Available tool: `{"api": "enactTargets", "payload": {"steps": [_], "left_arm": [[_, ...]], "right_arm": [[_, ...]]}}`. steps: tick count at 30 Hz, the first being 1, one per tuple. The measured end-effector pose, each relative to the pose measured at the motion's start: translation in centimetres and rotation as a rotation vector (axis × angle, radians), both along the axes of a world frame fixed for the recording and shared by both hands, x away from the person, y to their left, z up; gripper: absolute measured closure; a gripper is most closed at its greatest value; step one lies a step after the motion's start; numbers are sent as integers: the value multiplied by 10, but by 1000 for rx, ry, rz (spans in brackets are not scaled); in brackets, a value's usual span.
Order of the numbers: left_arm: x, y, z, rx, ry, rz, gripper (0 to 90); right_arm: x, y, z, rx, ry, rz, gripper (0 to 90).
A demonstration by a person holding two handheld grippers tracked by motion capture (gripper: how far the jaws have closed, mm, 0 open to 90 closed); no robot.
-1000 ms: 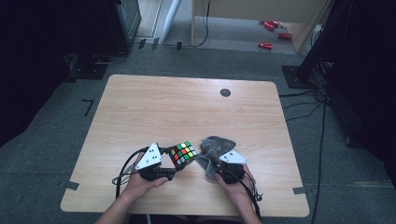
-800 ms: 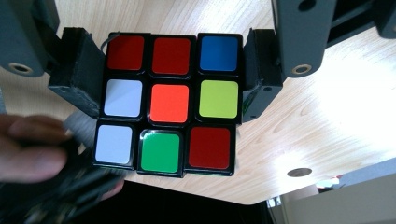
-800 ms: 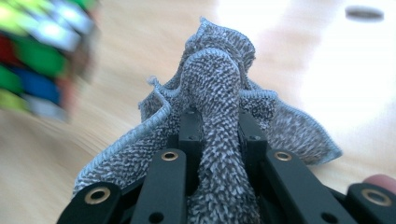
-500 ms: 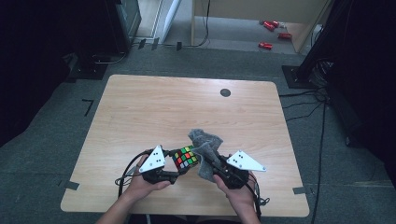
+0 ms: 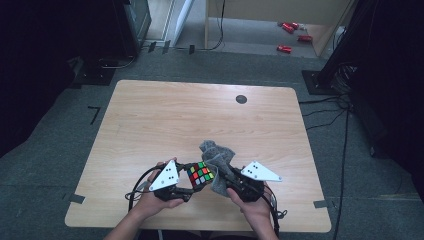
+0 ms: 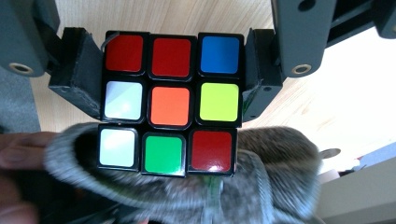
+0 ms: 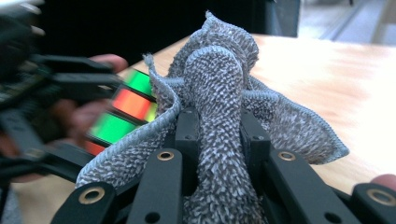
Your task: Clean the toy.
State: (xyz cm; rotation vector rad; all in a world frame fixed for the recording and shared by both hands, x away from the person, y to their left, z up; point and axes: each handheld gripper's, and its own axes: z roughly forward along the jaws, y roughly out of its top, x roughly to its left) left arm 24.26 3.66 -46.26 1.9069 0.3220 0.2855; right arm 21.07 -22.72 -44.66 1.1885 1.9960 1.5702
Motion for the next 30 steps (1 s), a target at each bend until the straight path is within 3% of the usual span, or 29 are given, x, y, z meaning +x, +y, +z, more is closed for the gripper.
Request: {"api": "enactTargets", "payload": {"steps": [3,5,9,10,14,19,21,24,30], "left_arm": [[1,1,1,-4,2,8,340],[1,1,1,-3,7,13,340],[3,-1,-2,27,22,24,340],[2,-3,-2,29,19,18,340],[-1,-2,0,15,2,15,340],[0,1,3,-10,2,19,341],[0,4,5,-38,8,19,342],[2,6,6,-47,8,28,342],[3,5,2,-3,-2,47,343]], "right_arm": [[3,-5,-2,-5,25,-36,748],[1,-6,1,4,14,-39,748],[-6,1,11,15,-27,-5,744],[-12,10,16,9,-59,37,741],[-15,18,16,-13,-76,52,737],[-7,9,6,-27,-42,4,738],[1,2,-4,-58,18,-34,739],[3,1,-8,-72,43,-54,741],[-7,3,9,-29,-42,-48,742]]}}
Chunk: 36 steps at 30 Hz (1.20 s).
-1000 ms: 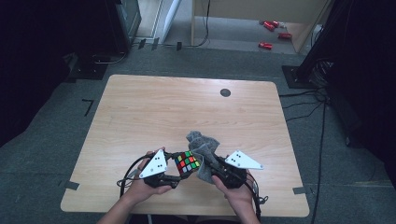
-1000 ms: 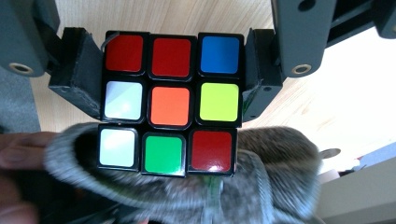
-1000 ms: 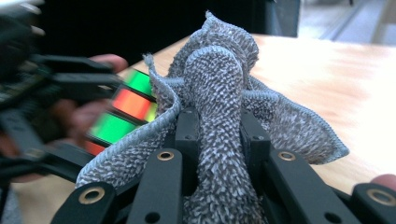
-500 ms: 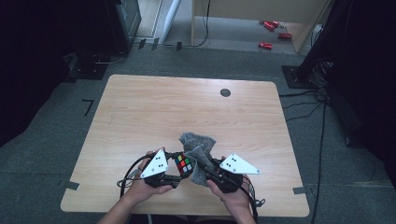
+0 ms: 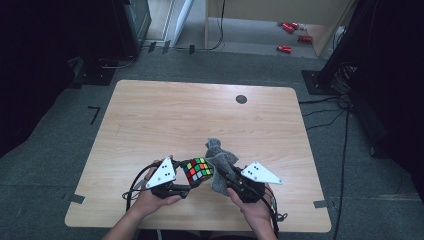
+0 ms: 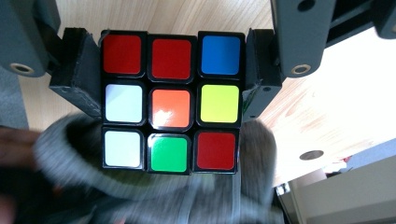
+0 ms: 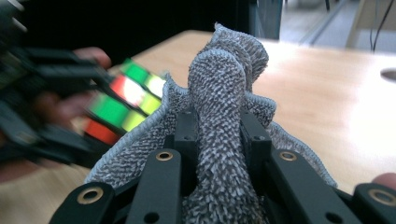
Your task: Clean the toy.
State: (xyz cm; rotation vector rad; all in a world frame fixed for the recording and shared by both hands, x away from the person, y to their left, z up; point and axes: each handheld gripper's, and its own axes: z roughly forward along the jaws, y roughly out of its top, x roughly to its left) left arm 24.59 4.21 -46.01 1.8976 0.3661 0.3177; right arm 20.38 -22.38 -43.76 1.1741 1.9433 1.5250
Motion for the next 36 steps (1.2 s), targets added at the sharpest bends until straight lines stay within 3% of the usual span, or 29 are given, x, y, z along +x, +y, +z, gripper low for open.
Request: {"api": "enactTargets", "payload": {"steps": [5,9,11,13,17,20,23,27,30,34,36], "left_arm": [[-5,-6,-1,29,-21,-12,343],[-7,-7,0,29,-38,-15,342],[-7,-4,2,3,-38,-27,343],[-7,-2,6,-17,-42,-26,343],[-5,0,5,-13,-41,-17,343],[-4,-2,1,22,-42,-11,343],[-6,-5,0,29,-40,-16,343],[-8,-5,4,4,-46,-28,343],[-8,-1,6,-18,-41,-21,343],[-5,3,7,-37,-33,-13,343],[-3,4,7,-46,-24,-15,342]], "right_arm": [[-13,13,14,49,-53,78,741],[-14,21,11,23,-48,107,740],[-9,16,5,43,-25,88,740],[-1,6,-3,37,27,32,740],[5,-4,-8,36,87,-34,741],[-1,0,1,56,54,-16,740],[-11,10,12,63,-15,35,736],[-16,20,14,7,-67,61,729],[-10,14,5,29,-25,38,729],[0,4,-6,6,43,-18,730],[1,-1,-5,38,69,-46,731]]}}
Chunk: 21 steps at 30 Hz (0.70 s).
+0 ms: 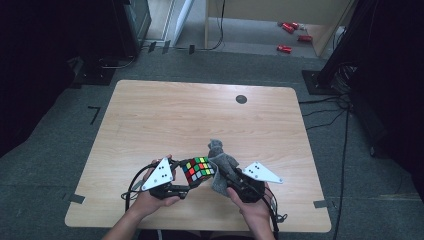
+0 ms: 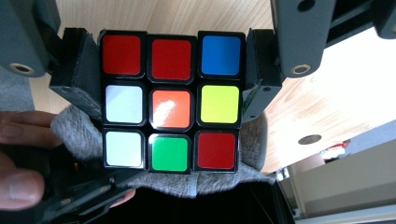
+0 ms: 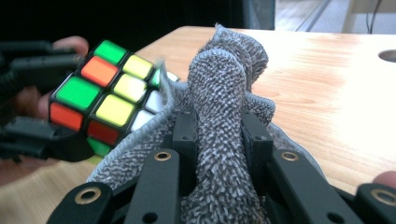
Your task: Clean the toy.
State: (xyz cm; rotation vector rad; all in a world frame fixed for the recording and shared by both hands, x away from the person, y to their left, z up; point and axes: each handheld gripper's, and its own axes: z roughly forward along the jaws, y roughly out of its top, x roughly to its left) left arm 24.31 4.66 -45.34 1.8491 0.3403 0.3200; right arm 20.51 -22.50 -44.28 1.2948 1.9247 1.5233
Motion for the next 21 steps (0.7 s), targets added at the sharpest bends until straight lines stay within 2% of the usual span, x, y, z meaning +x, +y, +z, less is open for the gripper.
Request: {"api": "enactTargets", "payload": {"steps": [1,3,4,5,8,10,12,17,19,21], "left_arm": [[0,-1,-2,16,-5,1,342],[-1,-5,-6,66,-18,4,343],[-1,-5,-6,66,-18,4,343],[-2,-8,-8,73,-19,-4,342],[-7,-11,-4,59,-30,-17,342],[-8,-10,-3,61,-50,-8,343],[-8,-7,-2,46,-48,-5,343],[-5,-4,0,16,-38,4,343],[-5,-5,-1,28,-39,8,343],[-5,-6,-3,47,-35,10,343]], "right_arm": [[-1,-2,3,33,0,-7,731],[-5,-1,11,60,-32,3,731],[-5,-1,11,60,-32,3,731],[-12,6,18,60,-73,34,730],[-16,16,20,31,-105,82,729],[-16,20,16,11,-100,94,728],[-12,17,10,20,-82,83,727],[-1,4,1,-17,-5,3,729],[-1,0,2,-9,-4,-19,729],[-4,1,7,2,-30,-16,728]]}}
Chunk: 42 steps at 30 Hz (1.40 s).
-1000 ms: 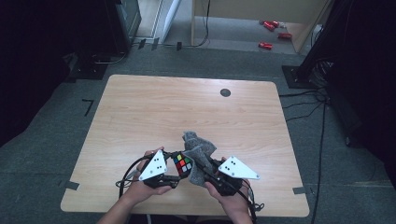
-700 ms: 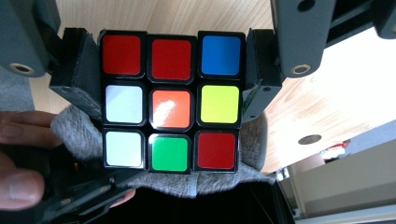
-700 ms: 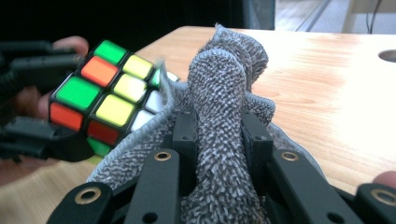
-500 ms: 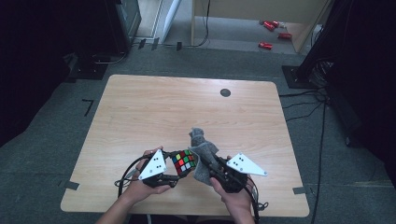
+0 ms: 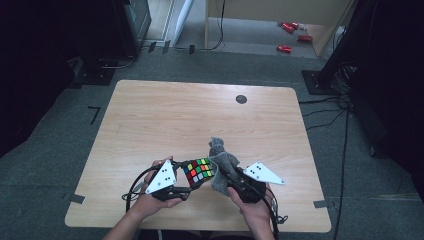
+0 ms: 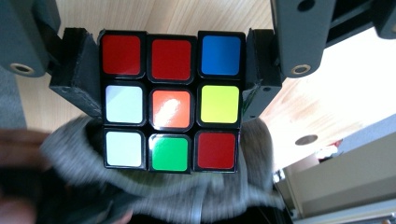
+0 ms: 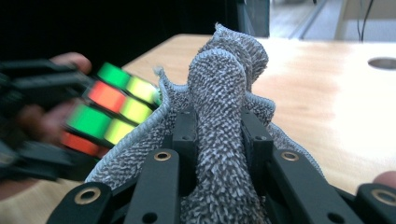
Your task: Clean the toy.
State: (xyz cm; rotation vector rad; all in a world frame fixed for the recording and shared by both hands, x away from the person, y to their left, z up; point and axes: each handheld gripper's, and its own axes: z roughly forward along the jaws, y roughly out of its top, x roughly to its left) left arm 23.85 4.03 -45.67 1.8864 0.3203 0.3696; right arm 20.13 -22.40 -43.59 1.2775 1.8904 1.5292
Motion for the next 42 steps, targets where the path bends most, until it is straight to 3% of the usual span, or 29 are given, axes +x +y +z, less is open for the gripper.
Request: {"api": "enactTargets", "payload": {"steps": [4,5,7,13,14,17,19,20,21,25,28,33,35,37,42], "left_arm": [[-1,-3,-2,13,1,-6,343],[-1,-3,-2,13,1,-6,343],[-3,-3,0,3,-3,-13,343],[-2,2,4,-38,2,-21,343],[-1,4,5,-49,8,-20,343],[0,3,4,-35,7,-19,343],[0,2,3,-24,5,-17,343],[0,0,1,-6,3,-15,343],[-1,-2,0,8,2,-16,343],[-3,-4,0,6,-1,-27,343],[-4,-1,3,-16,-4,-31,343],[-1,3,5,-46,10,-30,343],[0,3,5,-40,13,-29,343],[0,1,3,-21,15,-28,343],[-1,-4,-1,10,13,-29,343]], "right_arm": [[-10,10,9,-4,-83,51,727],[-10,10,9,-4,-83,51,727],[-14,18,10,-21,-110,102,727],[-7,13,2,-20,-67,83,726],[-3,8,-1,-23,-30,51,726],[0,4,-3,-21,-11,30,727],[-1,4,-2,-16,-15,31,727],[-6,8,3,-4,-58,52,726],[-7,9,5,-1,-70,59,726],[-15,18,10,-10,-121,113,725],[-12,17,6,-11,-107,108,724],[-1,6,-5,-18,-20,39,725],[0,4,-6,-16,-13,35,724],[-2,6,-3,-14,-27,40,722],[-12,17,5,-9,-109,113,715]]}}
